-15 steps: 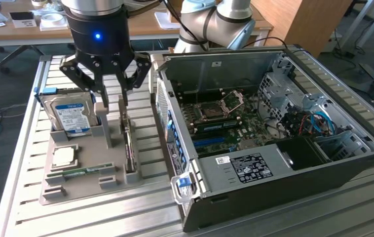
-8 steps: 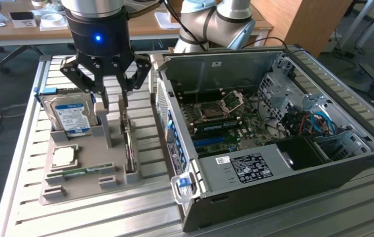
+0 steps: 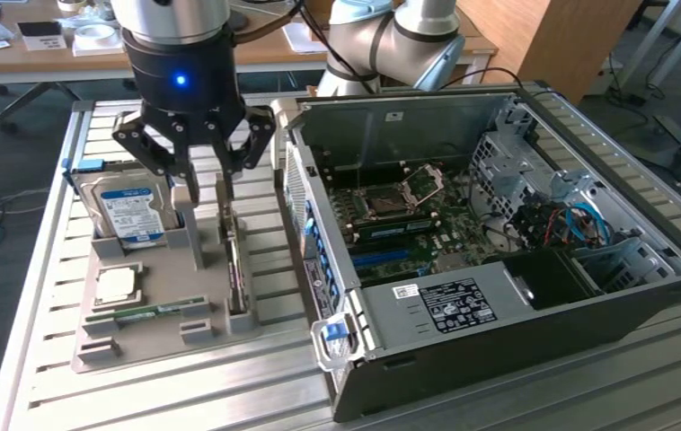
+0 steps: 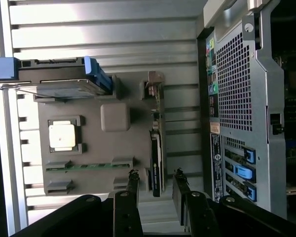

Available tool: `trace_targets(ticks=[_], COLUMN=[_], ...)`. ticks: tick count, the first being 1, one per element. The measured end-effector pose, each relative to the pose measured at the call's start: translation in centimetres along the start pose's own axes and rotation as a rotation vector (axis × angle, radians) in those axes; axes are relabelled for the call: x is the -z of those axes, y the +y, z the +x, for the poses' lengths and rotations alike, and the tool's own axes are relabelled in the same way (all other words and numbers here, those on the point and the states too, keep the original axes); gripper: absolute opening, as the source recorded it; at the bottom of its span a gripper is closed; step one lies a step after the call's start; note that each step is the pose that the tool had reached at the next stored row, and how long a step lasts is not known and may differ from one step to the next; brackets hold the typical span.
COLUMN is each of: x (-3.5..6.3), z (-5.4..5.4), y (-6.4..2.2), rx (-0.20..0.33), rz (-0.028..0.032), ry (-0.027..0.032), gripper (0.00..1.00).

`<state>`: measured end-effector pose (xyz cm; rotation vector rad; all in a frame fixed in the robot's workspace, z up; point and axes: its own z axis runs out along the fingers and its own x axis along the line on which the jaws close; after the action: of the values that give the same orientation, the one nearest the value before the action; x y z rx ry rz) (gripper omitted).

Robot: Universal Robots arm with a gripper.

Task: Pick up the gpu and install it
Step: 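Pick up the gpu and move the gpu toward the slot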

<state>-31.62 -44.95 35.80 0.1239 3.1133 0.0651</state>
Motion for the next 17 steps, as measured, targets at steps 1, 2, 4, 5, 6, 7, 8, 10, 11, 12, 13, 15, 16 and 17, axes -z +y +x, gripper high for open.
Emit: trace_targets(ticks=[1,2,4,5,6,7,8,10,11,12,13,15,16,17], x=[-0.11,-0.2,-0.35,-0.35,-0.35,-0.35,-0.35,-0.41,-0.5,-0.61,-0.7,-0.82,-0.85,-0.89], z=[0.0,0.01,0.01,0.01,0.01,0.01,0.01,0.01,0.01,0.02,0.02,0.02,0.02,0.02], y=[0.0,-0.01,-0.01,-0.02,-0.01,-0.02,-0.02,-0.02,-0.02,-0.03,-0.03,-0.03,-0.04,-0.04], rx=[0.0,0.0,0.0,0.0,0.0,0.0,0.0,0.0,0.0,0.0,0.0,0.0,0.0,0.0], rz=[0.0,0.0,0.0001,0.0001,0.0001,0.0001,0.0,-0.0002,-0.0003,-0.0002,-0.0001,0.0,0.0,0.0], ry=[0.0,0.0,0.0001,0.0001,0.0001,0.0001,0.0001,-0.0002,-0.0003,-0.0002,0.0,0.0,0.0001,0.0001], gripper=[0.41,0.41,0.41,0.41,0.41,0.41,0.41,0.41,0.41,0.41,0.41,0.41,0.41,0.41])
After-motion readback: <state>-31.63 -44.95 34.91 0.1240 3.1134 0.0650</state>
